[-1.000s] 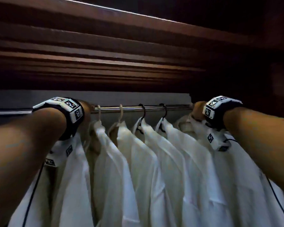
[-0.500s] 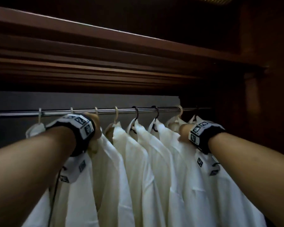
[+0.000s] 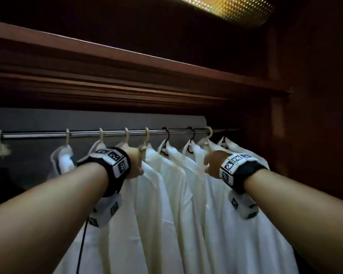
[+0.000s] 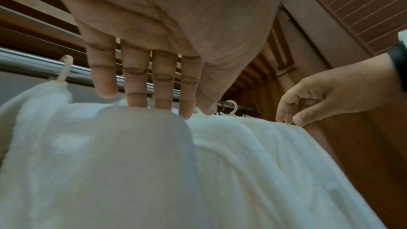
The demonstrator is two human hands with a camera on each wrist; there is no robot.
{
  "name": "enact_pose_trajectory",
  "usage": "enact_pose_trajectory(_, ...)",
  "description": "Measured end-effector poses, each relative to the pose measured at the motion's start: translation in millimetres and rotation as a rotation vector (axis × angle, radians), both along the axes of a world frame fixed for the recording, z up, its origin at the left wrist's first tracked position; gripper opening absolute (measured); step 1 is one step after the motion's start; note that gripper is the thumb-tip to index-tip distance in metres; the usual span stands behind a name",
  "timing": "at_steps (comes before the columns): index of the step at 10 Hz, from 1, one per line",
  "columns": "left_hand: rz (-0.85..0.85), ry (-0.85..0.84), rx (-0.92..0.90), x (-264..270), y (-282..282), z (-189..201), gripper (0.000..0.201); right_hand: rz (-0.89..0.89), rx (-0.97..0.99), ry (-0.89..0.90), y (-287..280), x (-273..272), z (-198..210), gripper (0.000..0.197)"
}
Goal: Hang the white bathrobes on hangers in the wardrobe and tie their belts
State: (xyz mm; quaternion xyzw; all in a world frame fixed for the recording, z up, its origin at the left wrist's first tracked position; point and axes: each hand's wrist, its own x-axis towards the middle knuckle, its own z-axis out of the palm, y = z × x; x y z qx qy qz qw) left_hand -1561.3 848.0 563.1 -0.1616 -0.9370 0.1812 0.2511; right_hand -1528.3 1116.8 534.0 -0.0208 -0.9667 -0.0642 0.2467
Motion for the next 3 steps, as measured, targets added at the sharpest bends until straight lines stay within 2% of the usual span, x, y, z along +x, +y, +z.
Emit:
enact_pose_trajectory(1, -0.071, 0.009, -0.017, 6, -1, -11, 0.037, 0.004, -0.022, 0.002, -11, 28, -7, 0.045)
enact_pose_trajectory(2, -0.145, -0.016, -0.017, 14, 2, -35, 0.041, -0.073, -0.027, -0.086, -16, 54, -18, 0.036)
enact_pose_trajectory(3, -0.207, -0.018, 0.026, 19, 8, -49, 0.04, -0.116, -0.03, -0.098, -11, 70, -26, 0.028)
